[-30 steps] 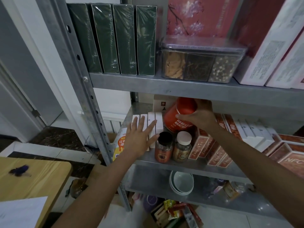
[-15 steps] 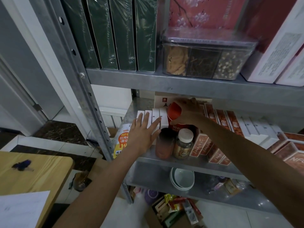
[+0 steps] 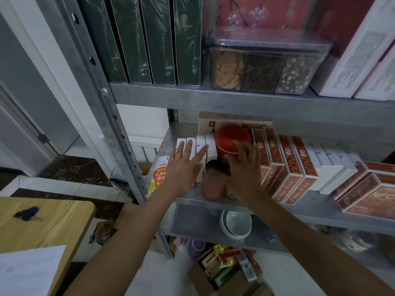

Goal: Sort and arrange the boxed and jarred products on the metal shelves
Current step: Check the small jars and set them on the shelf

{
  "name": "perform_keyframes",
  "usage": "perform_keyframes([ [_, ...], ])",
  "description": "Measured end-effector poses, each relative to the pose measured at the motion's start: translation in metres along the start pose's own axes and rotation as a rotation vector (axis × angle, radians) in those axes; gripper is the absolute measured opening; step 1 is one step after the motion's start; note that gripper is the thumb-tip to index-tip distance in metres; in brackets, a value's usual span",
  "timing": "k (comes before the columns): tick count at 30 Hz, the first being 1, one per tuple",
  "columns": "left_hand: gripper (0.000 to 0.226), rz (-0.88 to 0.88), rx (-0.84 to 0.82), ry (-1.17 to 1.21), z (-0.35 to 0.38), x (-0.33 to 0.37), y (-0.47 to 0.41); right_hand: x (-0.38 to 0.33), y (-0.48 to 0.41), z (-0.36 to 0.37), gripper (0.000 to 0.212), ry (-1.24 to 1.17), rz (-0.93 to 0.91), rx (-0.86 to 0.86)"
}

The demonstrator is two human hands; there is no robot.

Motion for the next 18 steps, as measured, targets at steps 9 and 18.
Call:
perform_keyframes([
  [9, 0.05, -0.101, 0.29, 0.599, -0.016, -0.012, 0.017, 0.004, 0.015, 0.007, 0.053, -0.127, 0.063, -0.017],
  [18, 0.037, -0.194, 0.458, 1.269, -0.029, 0.014, 0.072, -0.001, 0.031, -0.057, 0.034, -0.748, 0.063, 0.177],
])
Point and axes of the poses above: each hand's wrist, its own y-axis away from the middle knuckle, its own z-axis out of the palm, x = y × z, the point moved 5 cm from there along -y, towards the middle knuckle, and after that the axes turned 10 degrees about -y, right-handed, at the moved point
